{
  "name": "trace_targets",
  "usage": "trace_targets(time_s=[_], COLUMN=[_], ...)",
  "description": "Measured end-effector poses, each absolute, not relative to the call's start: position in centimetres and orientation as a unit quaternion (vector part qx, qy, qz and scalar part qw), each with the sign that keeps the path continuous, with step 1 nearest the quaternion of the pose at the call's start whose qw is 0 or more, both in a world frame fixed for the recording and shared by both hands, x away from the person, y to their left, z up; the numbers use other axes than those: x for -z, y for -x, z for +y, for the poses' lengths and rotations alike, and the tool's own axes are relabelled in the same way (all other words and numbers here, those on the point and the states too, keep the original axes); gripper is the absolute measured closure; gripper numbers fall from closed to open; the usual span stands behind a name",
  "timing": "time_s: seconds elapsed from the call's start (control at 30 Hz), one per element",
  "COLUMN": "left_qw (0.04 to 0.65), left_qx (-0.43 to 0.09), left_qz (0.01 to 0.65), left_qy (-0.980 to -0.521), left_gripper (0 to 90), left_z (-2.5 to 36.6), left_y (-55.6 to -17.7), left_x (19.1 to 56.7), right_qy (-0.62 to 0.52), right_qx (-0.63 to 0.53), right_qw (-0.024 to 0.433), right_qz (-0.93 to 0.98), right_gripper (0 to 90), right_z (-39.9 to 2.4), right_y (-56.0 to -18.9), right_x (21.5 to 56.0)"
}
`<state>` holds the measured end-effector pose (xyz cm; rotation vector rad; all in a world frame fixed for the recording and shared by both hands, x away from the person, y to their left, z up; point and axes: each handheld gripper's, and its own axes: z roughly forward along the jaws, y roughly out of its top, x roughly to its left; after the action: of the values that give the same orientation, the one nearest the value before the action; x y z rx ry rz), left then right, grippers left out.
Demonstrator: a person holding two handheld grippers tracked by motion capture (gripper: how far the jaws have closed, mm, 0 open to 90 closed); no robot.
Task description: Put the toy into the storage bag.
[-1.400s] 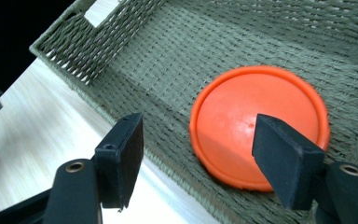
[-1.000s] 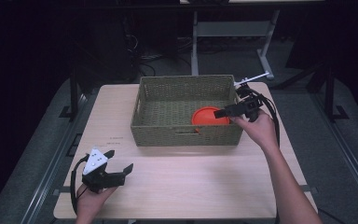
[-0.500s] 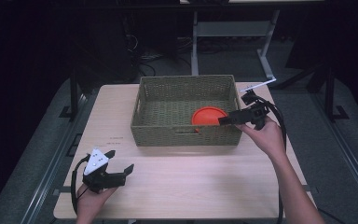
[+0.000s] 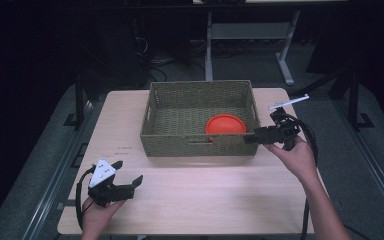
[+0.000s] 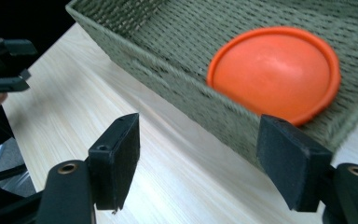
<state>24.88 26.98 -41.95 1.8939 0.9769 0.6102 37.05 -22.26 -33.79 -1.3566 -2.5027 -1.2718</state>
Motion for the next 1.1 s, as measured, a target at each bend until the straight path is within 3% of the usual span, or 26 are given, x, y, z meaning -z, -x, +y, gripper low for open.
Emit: trace_targets(time_s=[1.1], left_qw=[0.444], left_qx=[-0.246], left_qz=[0.395], left_qy=[-0.765], left_gripper=[13.0], left_z=[27.0], left_y=[-25.0], left_x=[42.1], right_qy=[0.462], right_qx=[0.408], right_qw=[0.013], right_qz=[-0.787], right_gripper=[27.4], right_z=[-27.5], right_y=[-33.5], right_x=[38.1])
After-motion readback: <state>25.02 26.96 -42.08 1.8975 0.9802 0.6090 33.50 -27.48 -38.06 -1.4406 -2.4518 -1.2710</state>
